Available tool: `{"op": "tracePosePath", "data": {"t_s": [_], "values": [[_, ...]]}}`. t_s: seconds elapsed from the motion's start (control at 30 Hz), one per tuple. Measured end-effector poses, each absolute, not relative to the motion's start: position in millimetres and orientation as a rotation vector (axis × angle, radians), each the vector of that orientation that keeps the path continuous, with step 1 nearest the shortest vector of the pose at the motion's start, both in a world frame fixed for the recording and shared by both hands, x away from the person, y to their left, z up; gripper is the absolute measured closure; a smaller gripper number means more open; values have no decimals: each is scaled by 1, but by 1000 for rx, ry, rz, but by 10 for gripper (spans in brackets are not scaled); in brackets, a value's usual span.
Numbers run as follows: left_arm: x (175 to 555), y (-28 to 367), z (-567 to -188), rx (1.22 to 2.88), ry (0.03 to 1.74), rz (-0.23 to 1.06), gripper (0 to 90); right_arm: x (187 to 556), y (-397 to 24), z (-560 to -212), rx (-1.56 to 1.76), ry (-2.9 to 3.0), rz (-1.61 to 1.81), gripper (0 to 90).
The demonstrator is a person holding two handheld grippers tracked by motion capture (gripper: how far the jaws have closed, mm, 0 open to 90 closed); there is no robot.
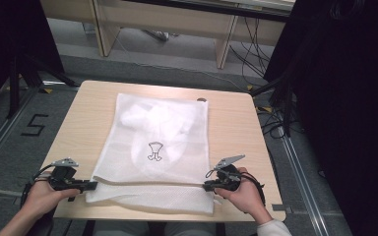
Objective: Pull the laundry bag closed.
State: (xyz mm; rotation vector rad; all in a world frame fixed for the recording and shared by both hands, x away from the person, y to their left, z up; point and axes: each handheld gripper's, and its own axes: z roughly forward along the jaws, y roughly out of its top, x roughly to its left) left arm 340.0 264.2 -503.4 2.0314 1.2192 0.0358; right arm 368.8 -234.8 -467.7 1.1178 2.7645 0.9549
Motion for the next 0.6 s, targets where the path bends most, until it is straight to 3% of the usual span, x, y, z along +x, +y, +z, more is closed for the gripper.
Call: {"op": "tracePosePath", "data": {"t_s": [0.13, 0.27, 0.5, 0.6], "values": [[341, 265, -503, 2059, 1217, 21, 800, 369, -236, -468, 1128, 2757, 965, 805], [341, 266, -503, 2060, 1224, 46, 753, 371, -239, -467, 1135, 2676, 1060, 735], [341, 265, -497, 1890, 1207, 193, 495, 375, -243, -467, 1210, 2518, 1175, 660], [342, 267, -495, 1858, 1193, 225, 430, 377, -247, -466, 1234, 2521, 1152, 609]]}}
